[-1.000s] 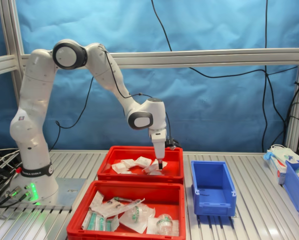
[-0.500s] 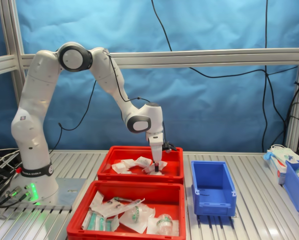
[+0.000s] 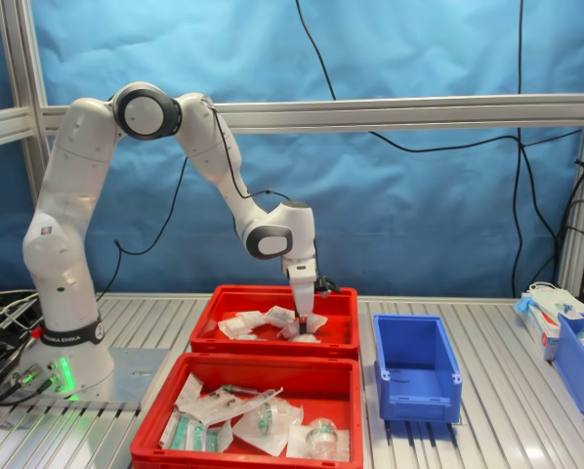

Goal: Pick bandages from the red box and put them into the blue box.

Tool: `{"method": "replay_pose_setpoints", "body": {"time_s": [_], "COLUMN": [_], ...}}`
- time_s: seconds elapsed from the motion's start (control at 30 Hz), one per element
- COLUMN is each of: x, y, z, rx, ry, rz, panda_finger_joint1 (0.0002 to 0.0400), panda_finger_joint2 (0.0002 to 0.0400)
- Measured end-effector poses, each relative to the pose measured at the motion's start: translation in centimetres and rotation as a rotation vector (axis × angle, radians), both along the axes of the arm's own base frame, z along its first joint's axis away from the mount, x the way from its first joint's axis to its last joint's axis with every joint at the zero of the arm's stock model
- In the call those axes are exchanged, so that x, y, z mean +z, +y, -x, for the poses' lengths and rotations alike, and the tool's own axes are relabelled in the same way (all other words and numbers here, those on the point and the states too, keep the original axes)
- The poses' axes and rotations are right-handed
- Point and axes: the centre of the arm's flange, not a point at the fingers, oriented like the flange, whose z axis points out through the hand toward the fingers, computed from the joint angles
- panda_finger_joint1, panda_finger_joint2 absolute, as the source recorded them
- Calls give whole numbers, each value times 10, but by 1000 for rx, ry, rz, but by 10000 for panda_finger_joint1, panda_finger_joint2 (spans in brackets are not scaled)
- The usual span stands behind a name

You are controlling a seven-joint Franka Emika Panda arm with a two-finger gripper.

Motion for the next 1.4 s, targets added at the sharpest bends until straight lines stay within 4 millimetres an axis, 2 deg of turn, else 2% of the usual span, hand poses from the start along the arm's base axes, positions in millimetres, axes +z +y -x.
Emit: {"method": "replay_pose_setpoints", "body": {"time_s": [0.27, 1.4], "x": [-7, -8], "y": [-3, -6], "z": [8, 14], "rx": [0, 0], "ry": [18, 26], "rz": [7, 10], "panda_finger_joint1": [400, 400], "panda_finger_joint2": [400, 400]}}
